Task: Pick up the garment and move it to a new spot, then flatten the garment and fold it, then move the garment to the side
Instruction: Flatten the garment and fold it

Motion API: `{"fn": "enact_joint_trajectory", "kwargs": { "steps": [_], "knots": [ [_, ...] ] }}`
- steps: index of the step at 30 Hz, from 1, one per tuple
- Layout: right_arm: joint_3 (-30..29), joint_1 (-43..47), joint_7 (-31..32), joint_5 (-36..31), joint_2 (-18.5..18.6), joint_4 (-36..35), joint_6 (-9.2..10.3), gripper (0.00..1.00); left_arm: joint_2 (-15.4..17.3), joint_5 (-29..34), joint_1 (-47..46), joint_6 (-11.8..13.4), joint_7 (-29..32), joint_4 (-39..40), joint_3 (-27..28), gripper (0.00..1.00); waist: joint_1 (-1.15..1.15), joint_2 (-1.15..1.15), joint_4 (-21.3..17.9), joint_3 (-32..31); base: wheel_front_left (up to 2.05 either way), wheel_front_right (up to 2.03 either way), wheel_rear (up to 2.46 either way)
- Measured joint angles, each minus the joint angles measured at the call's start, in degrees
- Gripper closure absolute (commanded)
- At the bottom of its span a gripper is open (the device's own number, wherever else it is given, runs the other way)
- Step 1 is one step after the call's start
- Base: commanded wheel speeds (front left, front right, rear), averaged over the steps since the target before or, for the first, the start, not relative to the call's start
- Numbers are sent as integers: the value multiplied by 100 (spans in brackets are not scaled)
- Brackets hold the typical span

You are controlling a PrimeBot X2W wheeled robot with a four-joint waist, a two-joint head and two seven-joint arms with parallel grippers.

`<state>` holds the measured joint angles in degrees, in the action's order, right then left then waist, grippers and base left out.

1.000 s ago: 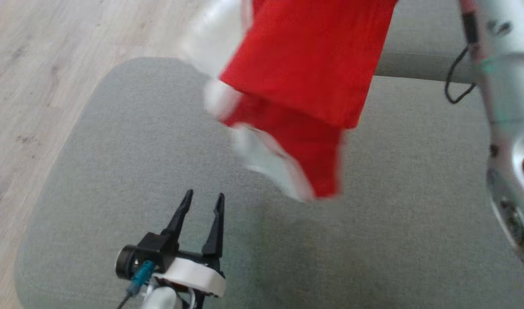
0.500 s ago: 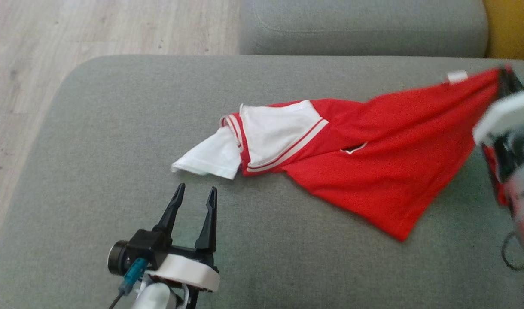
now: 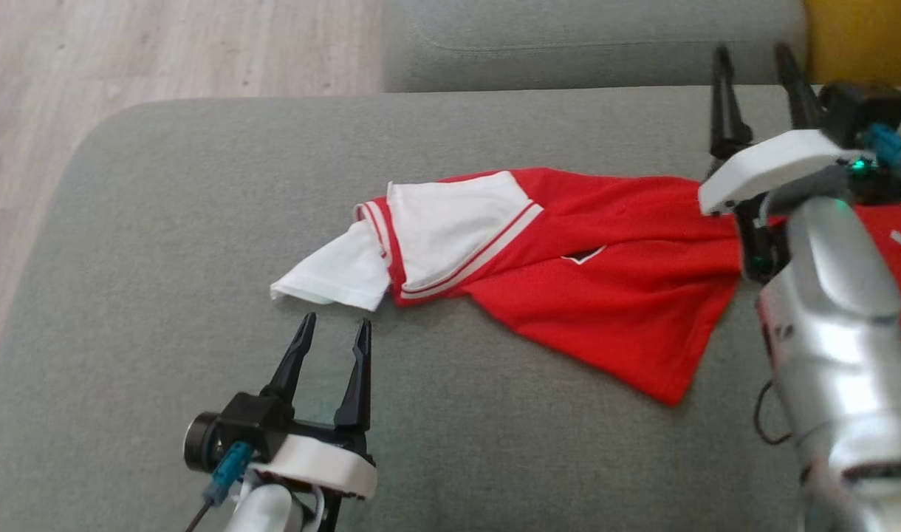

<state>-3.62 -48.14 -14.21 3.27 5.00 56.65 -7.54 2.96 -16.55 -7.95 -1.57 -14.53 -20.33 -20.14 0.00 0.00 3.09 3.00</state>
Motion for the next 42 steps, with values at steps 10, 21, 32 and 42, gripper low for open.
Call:
{"fn": "enact_joint_trajectory", "kwargs": {
  "steps": [10, 21, 32, 42],
  "knots": [
    [613, 3705, -26, 1032, -124, -4209, 0, 0, 1, 125, -5, -53, 0, 32, 99, 0, 0, 0, -452, 50, 0, 0, 0],
    [649, 4715, -26, 1237, -235, -5222, 0, 0, 191, 360, -530, -207, 13, -16, 105, 0, 0, 0, -843, 498, 0, 0, 0],
    [661, 4464, -26, 1240, -235, -5209, 0, 0, 690, 535, -2341, -394, 1174, -920, -22, 0, 1, 0, -1121, 1198, 0, 0, 0],
    [703, 4281, -26, 1289, -235, -5161, 0, 0, 895, 388, -3215, -450, 1504, -2092, 99, 0, 1, 0, -1244, 1524, 0, 0, 0]
  ]
}}
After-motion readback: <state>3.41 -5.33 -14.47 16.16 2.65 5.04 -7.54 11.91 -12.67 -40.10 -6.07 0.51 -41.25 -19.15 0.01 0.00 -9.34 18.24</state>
